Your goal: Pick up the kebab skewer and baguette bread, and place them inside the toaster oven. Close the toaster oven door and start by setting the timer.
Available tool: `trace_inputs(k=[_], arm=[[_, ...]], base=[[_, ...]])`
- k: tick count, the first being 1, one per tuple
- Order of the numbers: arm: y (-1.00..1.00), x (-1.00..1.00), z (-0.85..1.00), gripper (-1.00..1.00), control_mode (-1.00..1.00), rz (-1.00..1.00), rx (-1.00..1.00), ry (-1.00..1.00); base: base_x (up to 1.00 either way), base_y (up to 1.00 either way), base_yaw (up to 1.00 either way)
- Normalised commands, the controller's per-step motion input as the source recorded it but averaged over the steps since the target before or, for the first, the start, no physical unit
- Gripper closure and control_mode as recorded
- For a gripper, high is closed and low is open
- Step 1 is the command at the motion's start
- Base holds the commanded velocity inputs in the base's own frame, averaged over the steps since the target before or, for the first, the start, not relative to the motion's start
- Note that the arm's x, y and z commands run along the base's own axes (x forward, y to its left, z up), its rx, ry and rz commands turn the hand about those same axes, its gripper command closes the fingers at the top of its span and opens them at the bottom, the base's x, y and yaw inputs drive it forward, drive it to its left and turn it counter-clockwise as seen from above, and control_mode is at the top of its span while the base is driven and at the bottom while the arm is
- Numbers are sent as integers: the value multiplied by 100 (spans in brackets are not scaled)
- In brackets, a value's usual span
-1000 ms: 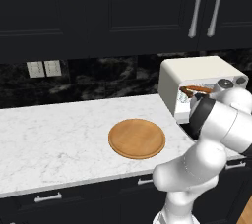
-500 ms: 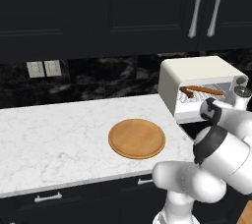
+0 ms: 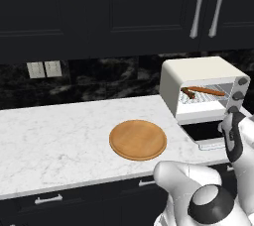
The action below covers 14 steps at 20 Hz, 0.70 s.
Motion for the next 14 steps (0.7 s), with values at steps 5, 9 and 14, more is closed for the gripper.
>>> trace_inputs(k=[5,9,14], arm=[[4,-17,-3,-100,-100,41,-18,10],[1,0,-1,-100,-100,30,-19,7],[7,7,-15,-100,-100,25,-12,5]], base=[[0,0,0],[0,0,0],[0,0,0]])
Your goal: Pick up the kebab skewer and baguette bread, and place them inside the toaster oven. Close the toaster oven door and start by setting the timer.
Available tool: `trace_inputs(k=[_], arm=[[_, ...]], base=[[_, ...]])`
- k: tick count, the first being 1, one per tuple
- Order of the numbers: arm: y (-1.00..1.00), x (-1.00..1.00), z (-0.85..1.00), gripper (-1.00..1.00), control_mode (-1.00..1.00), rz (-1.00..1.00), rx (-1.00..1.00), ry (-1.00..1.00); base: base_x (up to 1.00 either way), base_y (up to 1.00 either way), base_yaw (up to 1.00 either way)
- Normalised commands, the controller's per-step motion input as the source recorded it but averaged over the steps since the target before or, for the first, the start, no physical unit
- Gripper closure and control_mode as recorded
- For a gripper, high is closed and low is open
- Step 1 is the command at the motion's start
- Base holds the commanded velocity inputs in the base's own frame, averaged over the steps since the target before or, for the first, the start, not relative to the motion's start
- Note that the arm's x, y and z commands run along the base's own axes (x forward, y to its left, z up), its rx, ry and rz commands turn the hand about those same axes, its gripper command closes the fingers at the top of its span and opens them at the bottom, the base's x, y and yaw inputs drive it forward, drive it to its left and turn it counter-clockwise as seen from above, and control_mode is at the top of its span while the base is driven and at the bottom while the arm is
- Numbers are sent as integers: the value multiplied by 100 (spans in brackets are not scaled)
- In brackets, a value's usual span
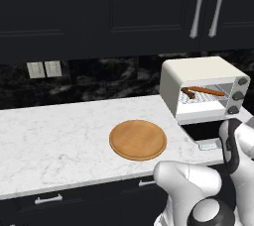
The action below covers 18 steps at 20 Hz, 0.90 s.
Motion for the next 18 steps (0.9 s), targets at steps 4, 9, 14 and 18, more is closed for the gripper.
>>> trace_inputs(k=[4,9,14,18], arm=[[2,0,-30,-100,-100,12,0,1],[4,12,-41,-100,-100,0,0,7],[4,28,-28,-100,-100,0,0,7],[0,2,-36,-100,-100,0,0,1]], base=[[0,0,0],[0,0,0],[0,0,0],[0,0,0]])
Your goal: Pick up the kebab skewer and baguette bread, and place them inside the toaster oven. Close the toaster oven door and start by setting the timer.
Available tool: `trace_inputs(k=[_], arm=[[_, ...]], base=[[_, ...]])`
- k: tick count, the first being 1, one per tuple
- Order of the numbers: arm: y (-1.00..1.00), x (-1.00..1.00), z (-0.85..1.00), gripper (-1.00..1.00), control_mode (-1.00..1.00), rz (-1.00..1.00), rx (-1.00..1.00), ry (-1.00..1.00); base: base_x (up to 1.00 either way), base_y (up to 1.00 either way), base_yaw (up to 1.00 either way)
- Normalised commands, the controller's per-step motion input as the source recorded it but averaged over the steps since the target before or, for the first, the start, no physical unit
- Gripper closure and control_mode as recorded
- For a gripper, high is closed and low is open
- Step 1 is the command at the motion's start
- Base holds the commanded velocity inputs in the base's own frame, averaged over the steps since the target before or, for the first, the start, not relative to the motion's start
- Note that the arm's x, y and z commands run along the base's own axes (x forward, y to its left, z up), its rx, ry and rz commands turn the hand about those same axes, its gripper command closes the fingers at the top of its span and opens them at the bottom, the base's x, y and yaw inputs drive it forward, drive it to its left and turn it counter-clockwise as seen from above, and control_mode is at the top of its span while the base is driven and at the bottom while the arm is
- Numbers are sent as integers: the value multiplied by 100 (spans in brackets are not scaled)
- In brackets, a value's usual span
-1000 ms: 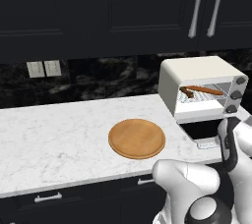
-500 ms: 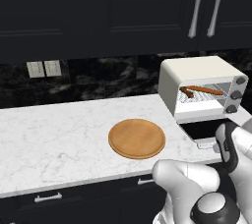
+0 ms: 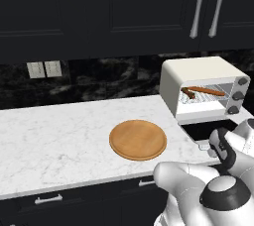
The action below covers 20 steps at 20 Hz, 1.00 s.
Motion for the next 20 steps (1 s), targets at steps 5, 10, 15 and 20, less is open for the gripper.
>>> trace_inputs(k=[5,10,15,20], arm=[[0,2,-32,-100,-100,0,0,1],[0,11,-9,-100,-100,0,0,0],[0,13,-4,-100,-100,-1,0,-1],[1,23,0,-100,-100,-6,0,-2]], base=[[0,0,0],[0,0,0],[0,0,0],[0,0,0]])
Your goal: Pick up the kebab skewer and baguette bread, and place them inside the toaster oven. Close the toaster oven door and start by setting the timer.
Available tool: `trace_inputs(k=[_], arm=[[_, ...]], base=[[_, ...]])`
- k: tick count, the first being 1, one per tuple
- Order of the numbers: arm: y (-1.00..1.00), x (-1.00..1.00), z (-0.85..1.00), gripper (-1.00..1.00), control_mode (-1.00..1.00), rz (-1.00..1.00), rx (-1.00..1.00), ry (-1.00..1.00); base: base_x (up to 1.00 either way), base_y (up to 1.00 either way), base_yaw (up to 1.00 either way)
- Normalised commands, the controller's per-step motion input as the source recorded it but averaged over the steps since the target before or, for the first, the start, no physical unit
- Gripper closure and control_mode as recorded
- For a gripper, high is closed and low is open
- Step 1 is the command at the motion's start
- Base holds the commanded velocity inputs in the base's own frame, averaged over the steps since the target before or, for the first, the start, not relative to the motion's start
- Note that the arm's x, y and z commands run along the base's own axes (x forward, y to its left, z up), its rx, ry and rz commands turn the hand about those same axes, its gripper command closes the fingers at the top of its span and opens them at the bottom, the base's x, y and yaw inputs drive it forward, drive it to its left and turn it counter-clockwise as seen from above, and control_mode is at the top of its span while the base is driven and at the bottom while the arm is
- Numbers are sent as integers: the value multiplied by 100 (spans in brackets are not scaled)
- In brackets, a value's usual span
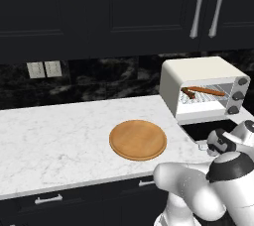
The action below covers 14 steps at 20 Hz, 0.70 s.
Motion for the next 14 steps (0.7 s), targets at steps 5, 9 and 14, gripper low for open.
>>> trace_inputs(k=[5,9,14], arm=[[1,19,0,-100,-100,-7,2,0],[2,3,0,-100,-100,-6,6,0],[9,4,0,-100,-100,-5,4,-5]], base=[[0,0,0],[0,0,0],[0,0,0]])
